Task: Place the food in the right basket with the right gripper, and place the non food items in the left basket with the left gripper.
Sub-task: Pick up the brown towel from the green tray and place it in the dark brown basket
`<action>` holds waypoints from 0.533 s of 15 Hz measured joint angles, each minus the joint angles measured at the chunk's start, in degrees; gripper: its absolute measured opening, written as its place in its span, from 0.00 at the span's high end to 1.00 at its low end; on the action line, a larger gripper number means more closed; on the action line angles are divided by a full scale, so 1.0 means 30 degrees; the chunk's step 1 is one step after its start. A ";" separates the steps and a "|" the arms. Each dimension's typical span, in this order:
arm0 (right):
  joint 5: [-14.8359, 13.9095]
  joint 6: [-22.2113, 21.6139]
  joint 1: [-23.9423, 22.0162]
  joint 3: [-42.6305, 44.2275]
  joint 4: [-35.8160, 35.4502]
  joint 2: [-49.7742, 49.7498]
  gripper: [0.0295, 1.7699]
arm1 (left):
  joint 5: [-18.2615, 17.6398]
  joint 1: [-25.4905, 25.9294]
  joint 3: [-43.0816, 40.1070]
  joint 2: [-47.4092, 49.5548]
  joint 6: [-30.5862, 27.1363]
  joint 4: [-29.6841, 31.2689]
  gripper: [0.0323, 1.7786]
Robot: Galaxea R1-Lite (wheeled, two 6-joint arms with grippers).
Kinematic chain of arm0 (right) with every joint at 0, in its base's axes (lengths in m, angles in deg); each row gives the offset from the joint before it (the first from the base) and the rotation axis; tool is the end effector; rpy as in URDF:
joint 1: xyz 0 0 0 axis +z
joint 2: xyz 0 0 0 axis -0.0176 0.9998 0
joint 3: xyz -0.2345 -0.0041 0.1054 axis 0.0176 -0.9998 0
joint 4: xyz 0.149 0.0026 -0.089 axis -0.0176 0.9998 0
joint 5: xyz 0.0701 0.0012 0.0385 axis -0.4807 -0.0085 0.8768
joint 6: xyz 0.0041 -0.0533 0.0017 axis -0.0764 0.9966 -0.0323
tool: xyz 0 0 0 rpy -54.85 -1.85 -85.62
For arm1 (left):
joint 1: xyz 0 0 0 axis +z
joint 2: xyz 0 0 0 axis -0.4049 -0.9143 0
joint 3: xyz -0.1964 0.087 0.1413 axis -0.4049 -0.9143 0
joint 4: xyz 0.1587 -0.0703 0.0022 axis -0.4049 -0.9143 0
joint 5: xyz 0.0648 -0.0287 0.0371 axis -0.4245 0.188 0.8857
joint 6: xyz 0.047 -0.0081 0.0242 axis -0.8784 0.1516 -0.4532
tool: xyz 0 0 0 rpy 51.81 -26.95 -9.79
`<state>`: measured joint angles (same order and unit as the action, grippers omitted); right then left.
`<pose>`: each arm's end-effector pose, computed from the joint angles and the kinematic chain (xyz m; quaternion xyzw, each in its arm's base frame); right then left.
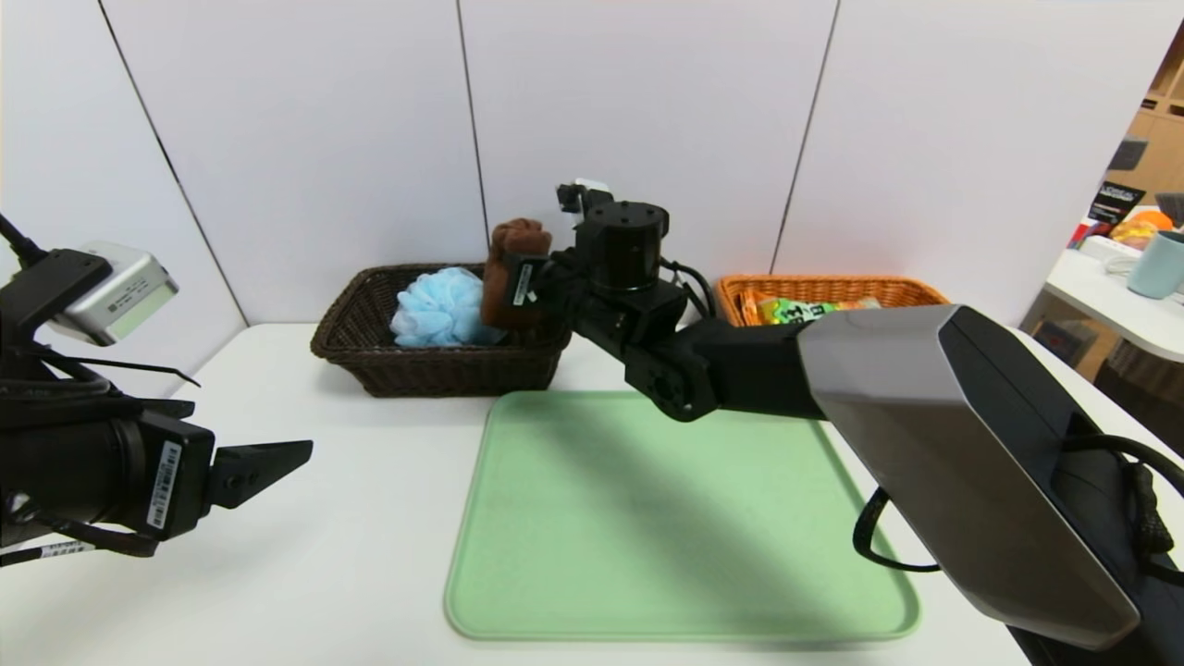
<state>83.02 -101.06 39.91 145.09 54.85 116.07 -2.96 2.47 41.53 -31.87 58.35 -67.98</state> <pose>0.3831 0.3282 0.1656 0.1535 0.0261 0.3235 0.9333 0.1681 -0.0564 0.1970 0.0702 0.2548 -0.0993 0.9593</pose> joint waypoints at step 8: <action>-0.0093 0.0232 0.0077 -0.0016 0.0098 0.0061 0.38 | 0.0004 -0.0126 0.0126 -0.0158 0.0008 0.0057 0.05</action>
<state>82.74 -100.37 40.14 145.04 55.14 116.25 -2.95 2.09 41.91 -32.35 58.37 -67.81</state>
